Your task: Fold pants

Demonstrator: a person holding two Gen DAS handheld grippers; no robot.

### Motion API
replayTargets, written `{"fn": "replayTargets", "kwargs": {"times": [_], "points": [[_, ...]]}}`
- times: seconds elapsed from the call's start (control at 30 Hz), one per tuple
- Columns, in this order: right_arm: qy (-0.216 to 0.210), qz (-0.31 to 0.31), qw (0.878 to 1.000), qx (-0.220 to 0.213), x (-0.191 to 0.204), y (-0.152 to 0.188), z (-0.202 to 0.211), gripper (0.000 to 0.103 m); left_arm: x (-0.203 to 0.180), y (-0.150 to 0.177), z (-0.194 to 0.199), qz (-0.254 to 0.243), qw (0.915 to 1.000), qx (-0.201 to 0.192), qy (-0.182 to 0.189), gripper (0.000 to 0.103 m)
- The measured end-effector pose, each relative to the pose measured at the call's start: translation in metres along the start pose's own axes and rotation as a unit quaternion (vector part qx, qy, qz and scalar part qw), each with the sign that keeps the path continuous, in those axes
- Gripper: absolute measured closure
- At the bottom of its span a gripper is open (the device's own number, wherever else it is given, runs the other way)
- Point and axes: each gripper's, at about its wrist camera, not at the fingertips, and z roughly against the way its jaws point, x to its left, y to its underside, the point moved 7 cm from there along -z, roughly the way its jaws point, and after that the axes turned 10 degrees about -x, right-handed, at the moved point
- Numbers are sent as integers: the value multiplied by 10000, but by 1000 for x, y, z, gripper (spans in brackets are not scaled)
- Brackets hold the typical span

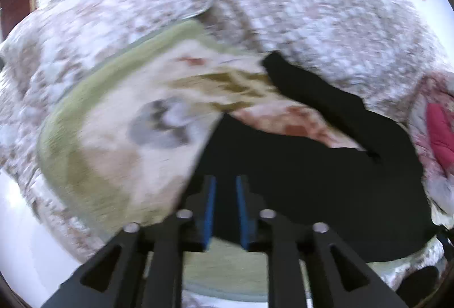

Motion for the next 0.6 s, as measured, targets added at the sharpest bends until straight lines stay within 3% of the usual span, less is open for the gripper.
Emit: {"fn": "replayTargets", "kwargs": {"times": [0.07, 0.13, 0.37, 0.5, 0.6], "points": [[57, 13, 10000, -29, -7, -3, 1, 77, -23, 0, -1, -131, 9995, 5, 287, 70], [-253, 190, 9995, -28, 2, -6, 1, 77, -46, 2, -5, -262, 9981, 95, 543, 68], [-1135, 1831, 9760, 316, 76, 30, -17, 77, -122, 30, -24, -813, 9864, 548, 1320, 68], [-870, 2324, 9643, 921, 75, 60, -50, 77, -132, 48, -41, -1110, 9835, 746, 1221, 68], [-980, 2150, 9671, 938, 71, 57, -52, 76, -126, 54, -50, -1087, 9830, 854, 1210, 68]]}}
